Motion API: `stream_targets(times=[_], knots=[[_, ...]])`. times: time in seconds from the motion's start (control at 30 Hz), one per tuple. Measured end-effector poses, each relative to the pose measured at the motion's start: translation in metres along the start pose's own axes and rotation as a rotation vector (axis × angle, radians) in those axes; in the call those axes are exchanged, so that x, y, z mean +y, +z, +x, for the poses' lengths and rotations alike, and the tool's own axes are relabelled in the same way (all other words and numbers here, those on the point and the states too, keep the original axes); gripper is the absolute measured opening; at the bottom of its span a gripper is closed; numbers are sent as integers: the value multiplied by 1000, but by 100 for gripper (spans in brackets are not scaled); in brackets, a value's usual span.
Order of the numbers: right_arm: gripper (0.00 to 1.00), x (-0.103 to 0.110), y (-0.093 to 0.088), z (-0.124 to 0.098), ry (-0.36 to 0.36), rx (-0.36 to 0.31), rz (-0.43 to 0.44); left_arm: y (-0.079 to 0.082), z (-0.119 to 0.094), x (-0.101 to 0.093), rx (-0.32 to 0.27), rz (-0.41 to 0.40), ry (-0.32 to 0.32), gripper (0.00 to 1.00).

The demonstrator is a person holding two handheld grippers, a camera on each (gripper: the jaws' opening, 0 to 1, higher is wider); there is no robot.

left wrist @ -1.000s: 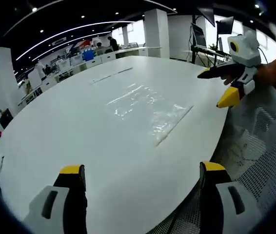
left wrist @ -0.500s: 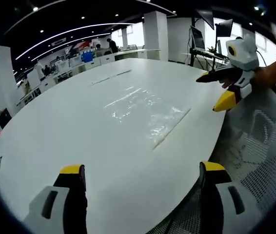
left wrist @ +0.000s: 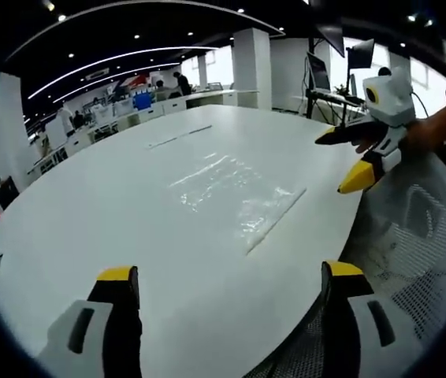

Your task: Open the resealable bag by pulling the two sides of the seal apart until the entire bag opening is separated and visibly accessible.

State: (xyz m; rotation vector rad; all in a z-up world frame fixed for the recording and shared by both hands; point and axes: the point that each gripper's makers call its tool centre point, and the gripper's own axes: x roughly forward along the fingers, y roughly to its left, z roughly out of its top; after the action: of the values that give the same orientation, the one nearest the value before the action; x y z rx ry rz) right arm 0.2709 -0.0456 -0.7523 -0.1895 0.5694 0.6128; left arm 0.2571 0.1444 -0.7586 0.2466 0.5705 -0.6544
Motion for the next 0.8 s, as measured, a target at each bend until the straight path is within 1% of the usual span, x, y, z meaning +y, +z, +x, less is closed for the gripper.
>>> stream_targets(times=[0.03,0.17,0.27,0.33,0.4,0.5,0.67,0.8], knots=[[96,-1,0,1,1,3,3,1,0,0,-6,7,-2,95],[96,4,-3,0,15,12,4,-1,-1,2,1,5,7,95],[96,6,-7,3,22,39,-13,-7,2,2,31,3,4,95],[96,7,-5,3,30,31,-12,-9,3,1,43,11,2,95],[96,7,-3,2,28,18,-20,-8,2,4,37,9,12,95],[96,7,-2,1,30,10,-7,-7,2,6,31,3,20,95],[96,8,-4,3,36,18,-2,-10,3,5,45,22,20,96],[95,10,-5,3,46,29,-11,-9,2,6,42,17,23,96]])
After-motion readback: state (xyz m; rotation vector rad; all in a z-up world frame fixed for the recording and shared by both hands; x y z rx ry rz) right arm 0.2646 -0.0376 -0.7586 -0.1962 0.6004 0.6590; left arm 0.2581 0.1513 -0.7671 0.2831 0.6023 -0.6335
